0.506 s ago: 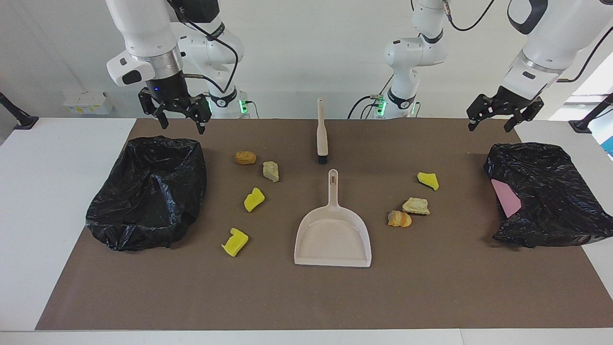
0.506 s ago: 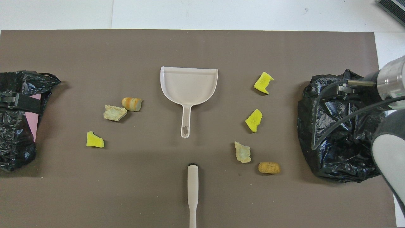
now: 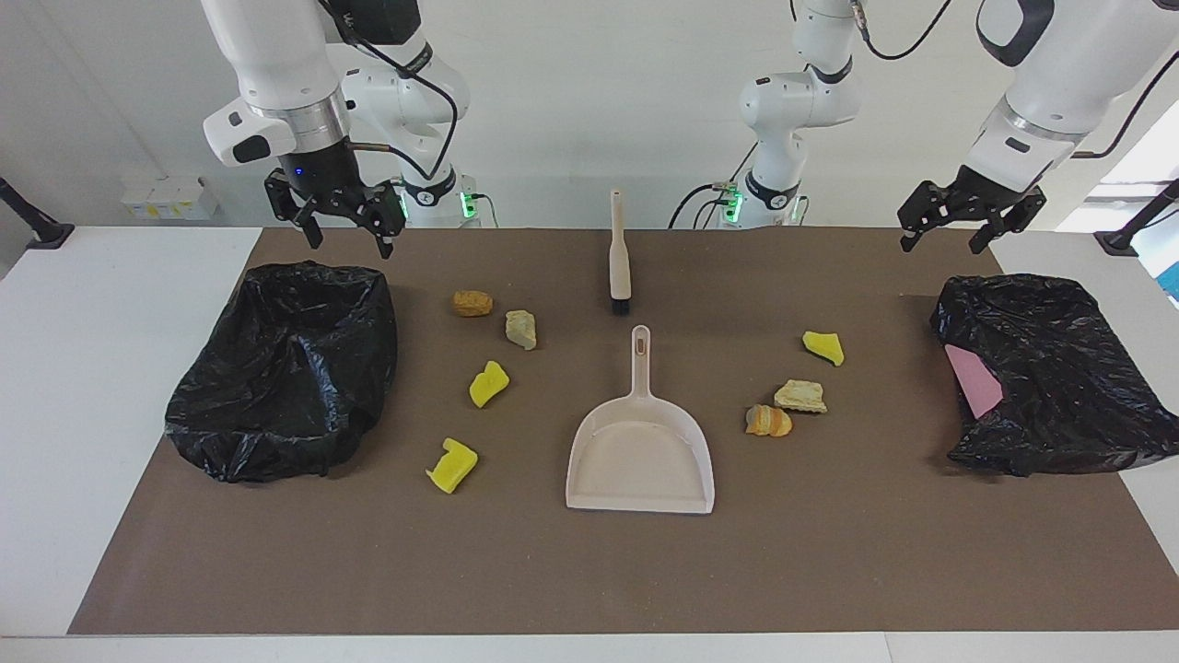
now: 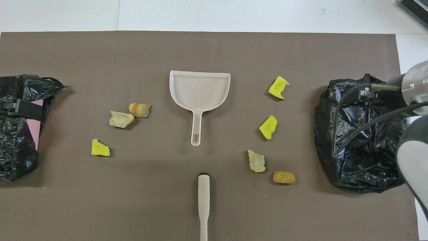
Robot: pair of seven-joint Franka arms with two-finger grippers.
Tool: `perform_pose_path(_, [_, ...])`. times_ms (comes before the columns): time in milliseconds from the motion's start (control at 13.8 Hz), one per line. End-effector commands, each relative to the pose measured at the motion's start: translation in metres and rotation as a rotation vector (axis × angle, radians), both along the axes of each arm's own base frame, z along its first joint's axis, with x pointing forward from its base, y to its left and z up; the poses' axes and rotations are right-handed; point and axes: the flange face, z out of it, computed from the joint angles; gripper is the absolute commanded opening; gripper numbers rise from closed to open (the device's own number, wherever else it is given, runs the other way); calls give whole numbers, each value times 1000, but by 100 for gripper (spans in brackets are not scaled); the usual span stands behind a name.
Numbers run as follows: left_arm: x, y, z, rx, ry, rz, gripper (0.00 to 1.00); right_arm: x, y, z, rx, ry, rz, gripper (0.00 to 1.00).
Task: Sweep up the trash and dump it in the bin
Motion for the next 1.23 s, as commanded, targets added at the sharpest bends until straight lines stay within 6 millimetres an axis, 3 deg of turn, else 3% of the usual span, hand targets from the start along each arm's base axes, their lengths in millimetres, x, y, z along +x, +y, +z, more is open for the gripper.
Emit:
perform_pose_path(0, [-7,3,3,5,10,-7,100,-7,-5,0,20,12,23,100])
perform_pose_path(434, [-13,0,-3,5,16,-11,100,-10,-8,-7,18,35,33,100])
perform_pose_path(796, [-16,-20,-28,-28,36,-37,100,-17,-15,-13,49,53,76,100])
perform_pose_path(868, [-20,-33,-34,-38,21,-55,100,-17,-15,-11,50,46,95,100])
perform_pose_path(1158, [-46,-89,-90,-29,28,-155,100,-14,-17,-10,46,39,135,100])
